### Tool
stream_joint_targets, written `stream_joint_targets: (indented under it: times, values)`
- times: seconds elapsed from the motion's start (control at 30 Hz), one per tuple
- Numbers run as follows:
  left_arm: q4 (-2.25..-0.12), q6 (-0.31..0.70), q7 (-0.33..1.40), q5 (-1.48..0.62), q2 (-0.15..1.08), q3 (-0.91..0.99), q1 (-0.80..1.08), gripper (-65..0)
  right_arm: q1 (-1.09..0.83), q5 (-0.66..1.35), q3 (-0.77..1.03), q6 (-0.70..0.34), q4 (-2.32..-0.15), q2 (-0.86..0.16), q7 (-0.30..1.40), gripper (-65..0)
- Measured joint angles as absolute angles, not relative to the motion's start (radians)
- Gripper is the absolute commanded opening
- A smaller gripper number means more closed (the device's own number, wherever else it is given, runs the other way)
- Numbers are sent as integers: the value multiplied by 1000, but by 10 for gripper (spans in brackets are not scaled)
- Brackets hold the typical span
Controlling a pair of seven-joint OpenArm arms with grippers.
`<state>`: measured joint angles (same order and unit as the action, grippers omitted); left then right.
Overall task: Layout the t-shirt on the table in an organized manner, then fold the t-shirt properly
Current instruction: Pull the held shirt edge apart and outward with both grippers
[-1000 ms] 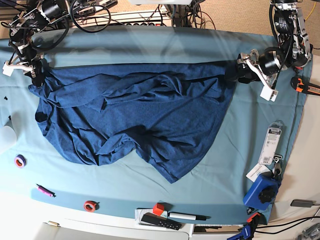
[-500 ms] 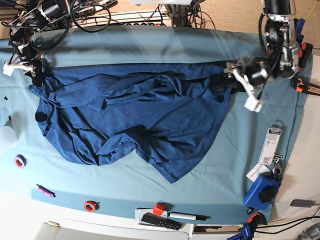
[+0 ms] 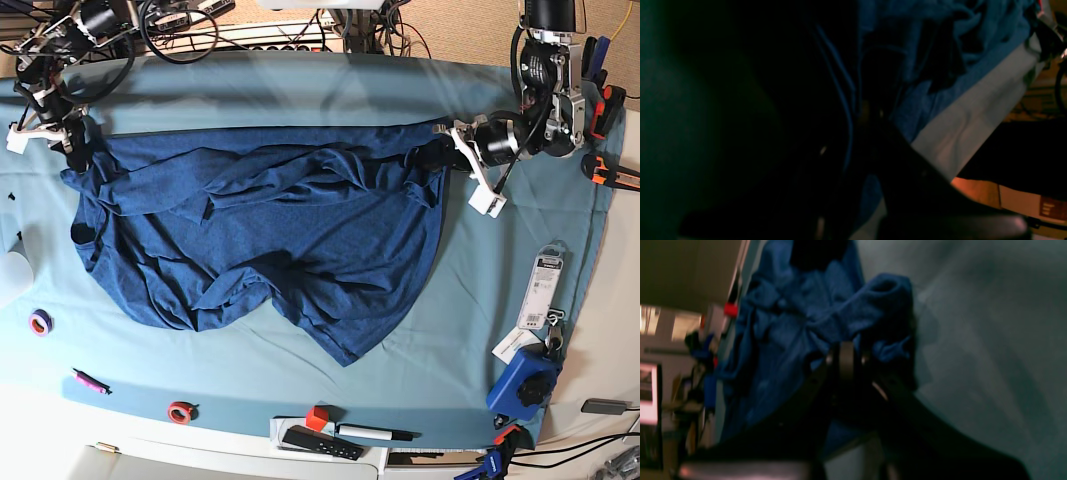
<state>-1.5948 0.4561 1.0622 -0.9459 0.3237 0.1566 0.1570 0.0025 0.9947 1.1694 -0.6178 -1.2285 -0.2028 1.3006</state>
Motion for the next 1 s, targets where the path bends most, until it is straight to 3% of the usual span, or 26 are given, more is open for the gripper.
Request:
stream_joint_targets:
  times: [0.53,1.0]
  values:
    - [-1597,471,1140,-1009,526,153,162,-650,-107,1054,1162,-602,-1217,-366,1414,-650]
    - [-1605,490,1151,-1113,594,155,267,-650,-236,1118,1160,-603,-1217,-393,1420,-650]
